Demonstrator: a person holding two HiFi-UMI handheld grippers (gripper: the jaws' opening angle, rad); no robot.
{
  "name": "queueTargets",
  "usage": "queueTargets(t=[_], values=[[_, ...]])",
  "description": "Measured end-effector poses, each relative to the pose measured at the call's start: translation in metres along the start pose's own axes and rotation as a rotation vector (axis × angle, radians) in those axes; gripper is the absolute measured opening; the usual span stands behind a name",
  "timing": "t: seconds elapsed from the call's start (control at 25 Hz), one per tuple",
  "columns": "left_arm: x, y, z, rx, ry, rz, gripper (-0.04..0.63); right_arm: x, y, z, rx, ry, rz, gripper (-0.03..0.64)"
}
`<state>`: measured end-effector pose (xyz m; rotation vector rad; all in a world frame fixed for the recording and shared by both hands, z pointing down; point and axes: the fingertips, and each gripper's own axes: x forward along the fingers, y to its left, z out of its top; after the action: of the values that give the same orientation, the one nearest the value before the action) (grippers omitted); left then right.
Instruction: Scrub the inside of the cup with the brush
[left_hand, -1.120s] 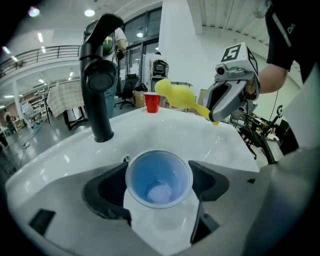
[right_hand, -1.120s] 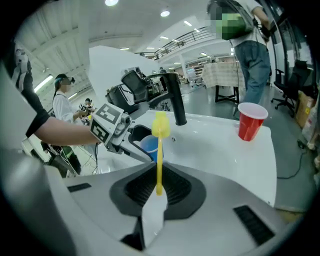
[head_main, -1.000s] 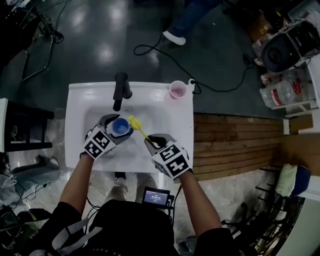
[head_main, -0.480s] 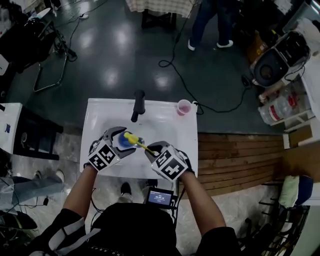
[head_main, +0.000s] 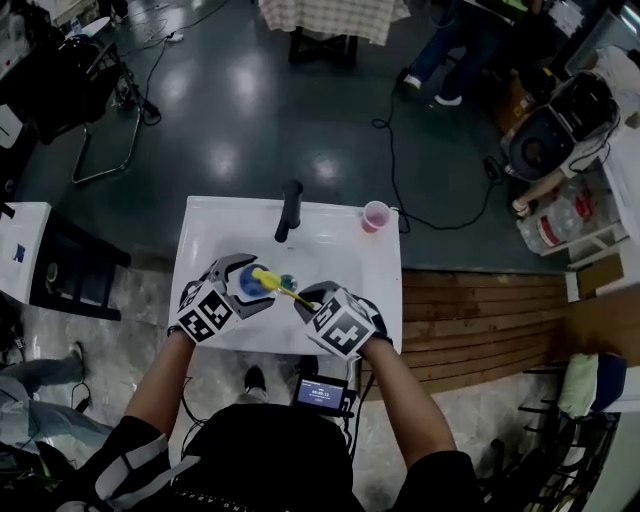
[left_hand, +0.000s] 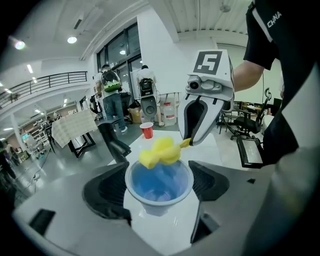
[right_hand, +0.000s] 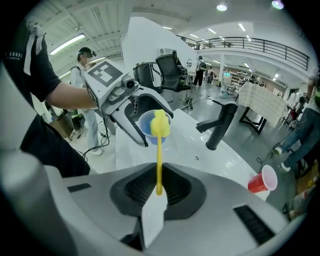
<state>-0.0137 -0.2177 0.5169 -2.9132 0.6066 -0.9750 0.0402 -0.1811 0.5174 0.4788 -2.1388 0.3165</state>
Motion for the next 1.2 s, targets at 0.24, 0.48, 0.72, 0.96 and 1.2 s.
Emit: queueTargets(t=[0.24,0.48,0.72,0.96,1.2], values=[[0.008,-0.007,-0.001,0.015,0.015,-0.028,0.377,0.018,-0.004,-0.018,-0.025,0.028,0.026,0.041],[0.027,-0.006,-0.001,0.024,0.039,-0.05,0.377,0.024,-0.019,-0.027,-0.095,0.109,0.047,0.041],[0.052,-0.001,-0.001,0.017,0.069,-0.071,0.377,0.037,-0.04,-0.037,-0.246,0.214,0.052,0.041],[0.076,0.014,-0.014,-0.025,0.117,-0.058,0.377,0.04,-0.075,-0.034,-0.451,0.289,-0.03,0.041],[0.09,0.016,-0.029,-0.049,0.161,-0.071,0.376,0.046,-0.094,-0.028,-0.667,0.388,-0.129,0.041]])
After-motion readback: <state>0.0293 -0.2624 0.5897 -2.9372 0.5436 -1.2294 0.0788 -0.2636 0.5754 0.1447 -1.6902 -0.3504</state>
